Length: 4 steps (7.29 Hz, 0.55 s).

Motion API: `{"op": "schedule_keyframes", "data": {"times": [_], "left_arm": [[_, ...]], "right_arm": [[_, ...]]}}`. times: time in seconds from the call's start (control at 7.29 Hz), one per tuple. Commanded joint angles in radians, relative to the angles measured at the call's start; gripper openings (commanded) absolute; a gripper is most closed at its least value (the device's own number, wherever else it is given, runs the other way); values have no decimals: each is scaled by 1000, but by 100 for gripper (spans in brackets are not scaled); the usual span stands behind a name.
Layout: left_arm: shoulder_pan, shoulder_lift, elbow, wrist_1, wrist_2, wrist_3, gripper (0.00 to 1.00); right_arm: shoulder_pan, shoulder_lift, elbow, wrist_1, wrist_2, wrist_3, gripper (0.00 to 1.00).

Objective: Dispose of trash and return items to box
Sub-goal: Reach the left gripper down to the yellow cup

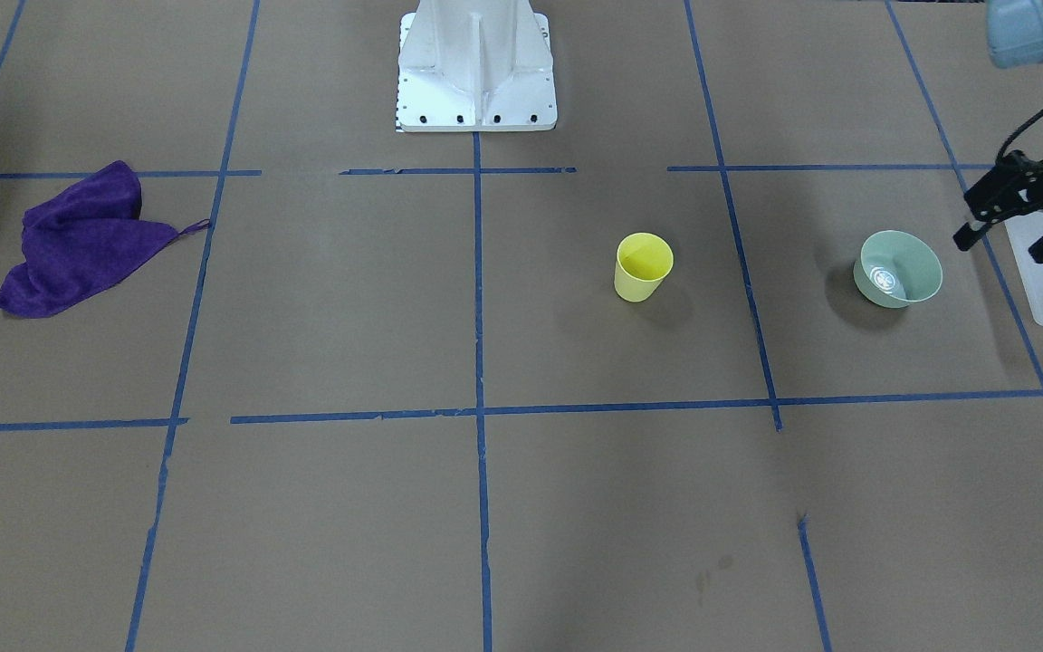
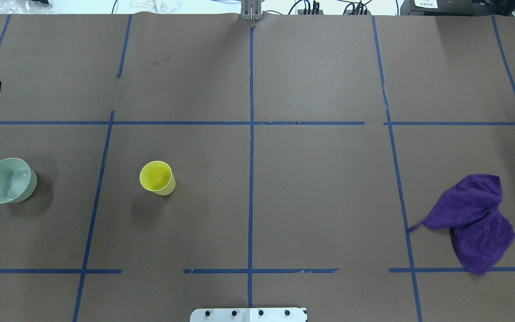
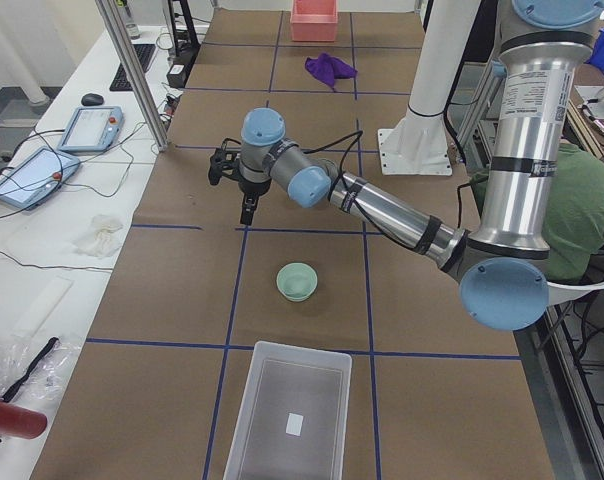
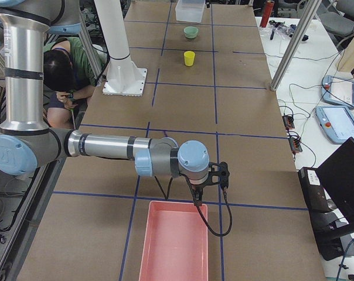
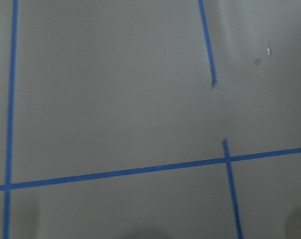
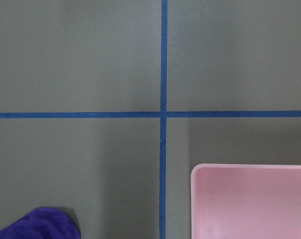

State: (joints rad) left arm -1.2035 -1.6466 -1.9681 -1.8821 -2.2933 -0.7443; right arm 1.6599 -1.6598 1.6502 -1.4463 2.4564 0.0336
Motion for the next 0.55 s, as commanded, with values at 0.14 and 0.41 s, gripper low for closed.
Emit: {"op": "schedule_keyframes", "data": {"times": [0.14, 0.41], "left_arm": [[285, 4, -78, -89, 240, -349, 100], [454, -19, -81, -83, 386, -476, 100]], "right_arm": [[0, -18, 3, 4, 0, -1, 100], [-2, -15, 8, 4, 0, 3, 100]]}}
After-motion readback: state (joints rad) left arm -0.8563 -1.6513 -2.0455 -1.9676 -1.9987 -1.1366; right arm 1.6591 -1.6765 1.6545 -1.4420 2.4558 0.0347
